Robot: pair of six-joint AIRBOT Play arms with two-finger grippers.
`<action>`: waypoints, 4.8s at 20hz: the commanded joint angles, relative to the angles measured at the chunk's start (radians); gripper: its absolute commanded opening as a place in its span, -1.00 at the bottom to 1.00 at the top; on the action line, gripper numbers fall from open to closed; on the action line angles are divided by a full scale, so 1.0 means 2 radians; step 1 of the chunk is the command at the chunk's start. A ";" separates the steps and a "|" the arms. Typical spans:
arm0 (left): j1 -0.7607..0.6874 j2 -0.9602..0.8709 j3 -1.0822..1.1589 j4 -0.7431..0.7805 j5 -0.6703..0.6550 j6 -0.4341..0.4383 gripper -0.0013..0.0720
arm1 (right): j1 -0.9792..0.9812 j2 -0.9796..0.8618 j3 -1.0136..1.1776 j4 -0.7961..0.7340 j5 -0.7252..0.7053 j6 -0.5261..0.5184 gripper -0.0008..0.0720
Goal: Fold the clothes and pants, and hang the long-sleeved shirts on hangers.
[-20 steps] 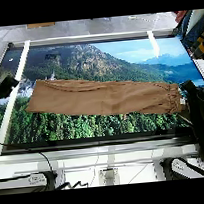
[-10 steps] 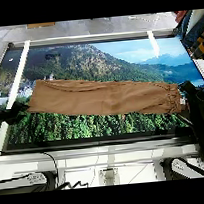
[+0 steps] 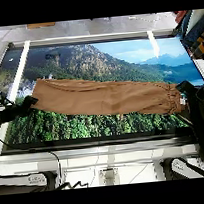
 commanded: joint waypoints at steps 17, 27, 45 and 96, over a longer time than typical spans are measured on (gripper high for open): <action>-0.021 0.105 0.245 0.004 -0.166 0.007 -0.93 | 0.308 -0.047 0.117 0.059 -0.190 0.049 -0.88; -0.073 0.209 0.254 0.002 -0.263 0.034 -0.93 | 0.538 -0.229 0.245 0.063 -0.187 0.132 -0.88; -0.123 0.200 0.254 -0.005 -0.213 0.034 -0.93 | 0.653 -0.405 0.438 0.051 -0.110 0.210 -0.88; -0.248 -0.154 0.200 -0.017 -0.244 0.101 -0.93 | 0.296 -0.258 0.437 -0.097 0.176 0.157 -0.88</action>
